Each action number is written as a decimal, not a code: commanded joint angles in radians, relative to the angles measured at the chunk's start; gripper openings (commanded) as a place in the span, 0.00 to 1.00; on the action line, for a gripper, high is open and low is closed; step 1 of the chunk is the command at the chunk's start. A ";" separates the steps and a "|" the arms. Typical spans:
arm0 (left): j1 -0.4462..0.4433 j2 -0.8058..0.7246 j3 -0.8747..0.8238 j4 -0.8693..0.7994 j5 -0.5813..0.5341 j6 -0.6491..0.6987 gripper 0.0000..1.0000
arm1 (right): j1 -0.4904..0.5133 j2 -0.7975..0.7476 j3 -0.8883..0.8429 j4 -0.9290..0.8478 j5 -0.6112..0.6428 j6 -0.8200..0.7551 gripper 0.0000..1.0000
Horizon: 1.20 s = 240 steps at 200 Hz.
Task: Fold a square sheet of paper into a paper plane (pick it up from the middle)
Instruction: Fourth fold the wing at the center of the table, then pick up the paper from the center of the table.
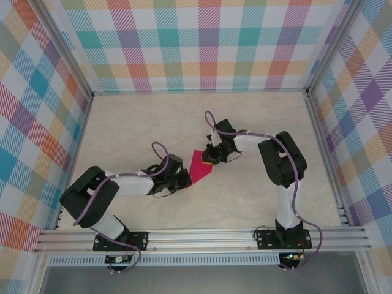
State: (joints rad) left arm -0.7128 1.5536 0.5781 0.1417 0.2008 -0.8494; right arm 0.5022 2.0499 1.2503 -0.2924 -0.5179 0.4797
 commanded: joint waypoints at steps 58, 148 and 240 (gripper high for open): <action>-0.001 0.039 -0.052 -0.197 0.021 -0.002 0.00 | -0.118 0.090 0.128 0.000 0.111 -0.040 0.07; 0.001 -0.056 0.073 -0.249 0.001 0.060 0.18 | -0.153 -0.101 0.109 -0.025 0.157 0.003 0.29; 0.084 -0.291 0.124 -0.300 -0.254 0.046 0.68 | -0.021 -0.252 -0.144 0.017 0.045 0.275 0.59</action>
State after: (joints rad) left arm -0.6659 1.2716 0.7086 -0.1139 0.0170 -0.7963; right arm 0.4335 1.7889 1.1397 -0.2920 -0.4324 0.6598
